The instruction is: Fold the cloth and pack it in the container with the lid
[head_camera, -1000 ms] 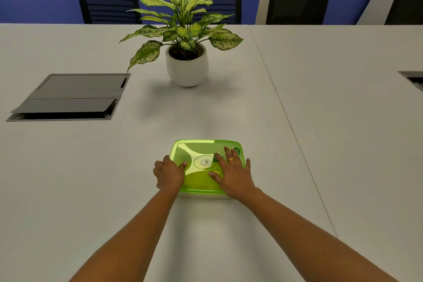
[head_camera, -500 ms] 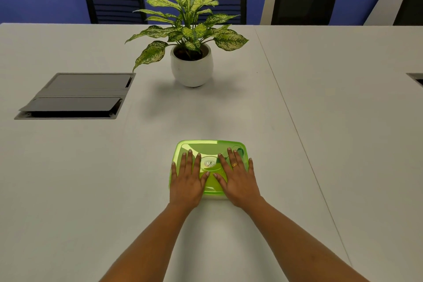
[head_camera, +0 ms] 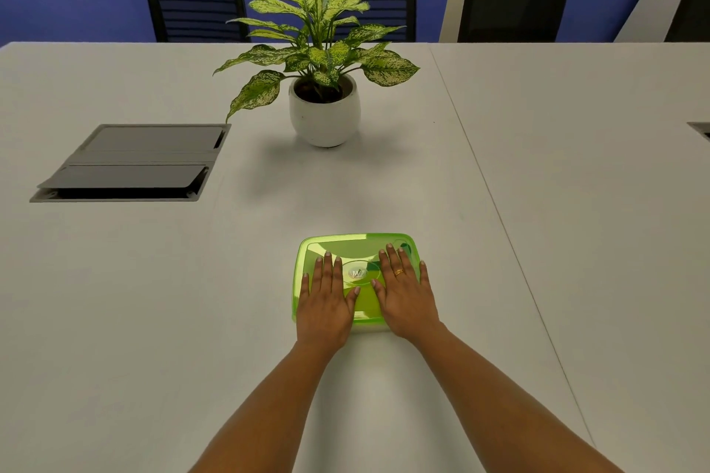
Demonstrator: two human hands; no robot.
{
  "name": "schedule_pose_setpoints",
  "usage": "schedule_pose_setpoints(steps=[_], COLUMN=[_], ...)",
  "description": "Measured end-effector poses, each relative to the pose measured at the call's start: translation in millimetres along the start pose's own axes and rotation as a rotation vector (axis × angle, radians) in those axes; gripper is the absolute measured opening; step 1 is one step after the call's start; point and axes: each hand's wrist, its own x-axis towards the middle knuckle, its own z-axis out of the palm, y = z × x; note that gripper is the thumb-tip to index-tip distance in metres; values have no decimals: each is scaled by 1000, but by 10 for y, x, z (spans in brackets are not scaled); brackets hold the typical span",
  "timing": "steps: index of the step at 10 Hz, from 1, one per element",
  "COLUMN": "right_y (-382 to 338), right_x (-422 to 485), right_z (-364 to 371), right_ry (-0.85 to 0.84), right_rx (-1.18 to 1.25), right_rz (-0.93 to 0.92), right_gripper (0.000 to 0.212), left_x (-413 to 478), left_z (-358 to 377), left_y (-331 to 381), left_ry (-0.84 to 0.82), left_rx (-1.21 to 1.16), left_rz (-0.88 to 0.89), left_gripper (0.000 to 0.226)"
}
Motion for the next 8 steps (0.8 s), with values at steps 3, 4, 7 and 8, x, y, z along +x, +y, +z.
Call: schedule_pose_setpoints(steps=[3,4,7,8], right_y=[-88,-93,-62,-118], right_x=[-26,-35,-10,1], right_z=[-20,-28,-51,-133], right_ry=[-21,-23,-74,-87], right_rx=[0,-10,15,69], right_rz=[37,33,20,34], right_gripper=[60,60,65,80], left_x=[8,0,9,17], left_z=[18,1,-39,-92], left_y=[-11,-6,-19,-22], left_ry=[-9,-20,-63,-75], left_rx=[9,0,-21,-50], left_rz=[11,6,10,9], left_gripper=[63,71,61,61])
